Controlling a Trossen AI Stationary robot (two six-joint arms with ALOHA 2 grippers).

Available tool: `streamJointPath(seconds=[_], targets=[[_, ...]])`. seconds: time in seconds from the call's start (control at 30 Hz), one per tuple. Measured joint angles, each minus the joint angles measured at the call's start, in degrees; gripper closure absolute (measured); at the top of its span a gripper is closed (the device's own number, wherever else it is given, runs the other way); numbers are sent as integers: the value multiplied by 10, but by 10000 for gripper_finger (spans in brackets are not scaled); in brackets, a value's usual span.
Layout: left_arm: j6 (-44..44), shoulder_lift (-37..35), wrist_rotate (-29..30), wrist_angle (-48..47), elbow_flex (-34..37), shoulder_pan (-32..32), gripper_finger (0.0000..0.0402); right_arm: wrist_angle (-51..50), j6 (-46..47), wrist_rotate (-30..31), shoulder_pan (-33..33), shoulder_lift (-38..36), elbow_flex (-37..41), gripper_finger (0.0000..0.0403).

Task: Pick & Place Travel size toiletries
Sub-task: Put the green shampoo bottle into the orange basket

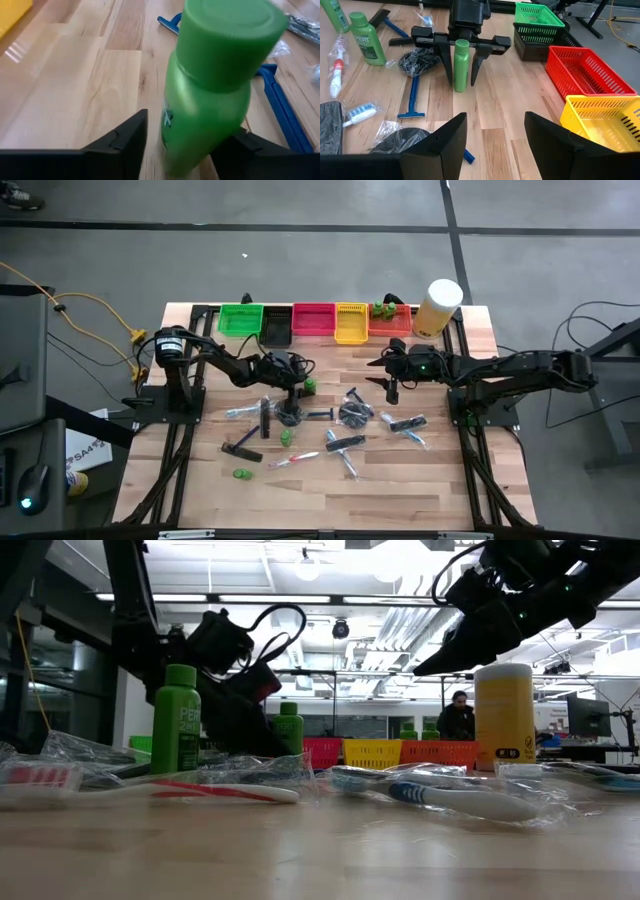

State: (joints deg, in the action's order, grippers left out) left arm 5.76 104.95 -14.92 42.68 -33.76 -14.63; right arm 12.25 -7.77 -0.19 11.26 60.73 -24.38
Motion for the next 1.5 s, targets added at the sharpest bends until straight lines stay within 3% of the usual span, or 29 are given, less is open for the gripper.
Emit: streamJointPath(seconds=[0.3,0.6,0.97,1.3,1.5], targets=[[0,0,0,-7,0,0,316,0,0,0,0,0,0,211],[0,0,5,-14,-21,0,312,0,3,0,0,0,0,211],[52,0,26,-208,-152,0,312,9,17,3,0,0,0,211],[60,0,44,-260,-213,0,312,17,9,47,0,0,-19,211],[80,0,94,-320,-257,0,312,-15,-21,47,0,0,-48,211]])
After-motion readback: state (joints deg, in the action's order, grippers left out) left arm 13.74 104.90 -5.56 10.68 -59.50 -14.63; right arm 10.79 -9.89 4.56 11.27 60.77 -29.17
